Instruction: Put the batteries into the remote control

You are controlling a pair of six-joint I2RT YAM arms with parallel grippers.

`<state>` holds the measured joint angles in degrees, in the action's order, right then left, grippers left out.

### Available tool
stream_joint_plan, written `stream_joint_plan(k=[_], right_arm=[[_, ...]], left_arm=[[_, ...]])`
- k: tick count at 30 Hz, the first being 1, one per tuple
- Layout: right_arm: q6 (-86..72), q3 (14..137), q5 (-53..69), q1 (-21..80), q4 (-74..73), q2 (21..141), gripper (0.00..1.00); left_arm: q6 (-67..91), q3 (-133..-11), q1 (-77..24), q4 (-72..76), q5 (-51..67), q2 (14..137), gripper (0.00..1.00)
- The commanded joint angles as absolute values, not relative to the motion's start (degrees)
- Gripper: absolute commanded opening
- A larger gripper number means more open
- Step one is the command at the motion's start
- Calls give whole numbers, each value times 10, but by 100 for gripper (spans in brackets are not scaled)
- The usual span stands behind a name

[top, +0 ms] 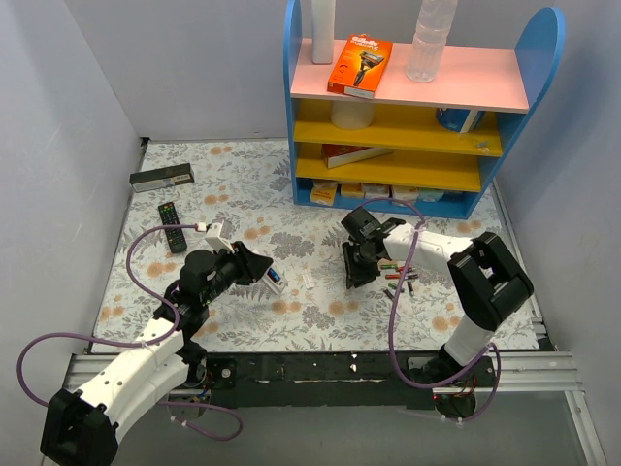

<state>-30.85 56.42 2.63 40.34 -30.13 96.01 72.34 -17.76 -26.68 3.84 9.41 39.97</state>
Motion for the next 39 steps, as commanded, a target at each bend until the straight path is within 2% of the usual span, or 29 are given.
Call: stream_joint_plan(k=[1,9,13,14,15,17,18,20,21,27,34,39], right_arm=[[-300,580,26,409,-268,981,33],[-242,620,73,417,-269,984,34],[-65,646,79,417,-297,948,35],[-31,650,68,417,-304,943,41],[-5,655,54,417,-307,940,56],[78,671,45,407,-313,940,61],[109,681,57,402,-317,945,68],[195,697,102,385,-328,958,68],[224,703,117,381,-334,964,72],[397,769,189,377,-382,1028,72],[433,828,239,379,-405,1124,69],[437,817,226,381,-406,1133,66]], left_arm=[[716,-192,-264,47,90,396,0],[716,-198,-265,42,90,396,0],[715,-198,-264,40,87,393,0],[715,-198,-265,40,88,393,0],[715,-198,-265,40,89,394,0],[713,-201,-264,39,90,395,0],[711,-202,-265,37,91,396,0],[709,-205,-265,33,89,394,0],[709,-205,-264,31,90,392,0],[706,-212,-264,13,88,374,0],[693,-227,-265,-18,84,362,0],[693,-226,-265,-20,83,358,0]])
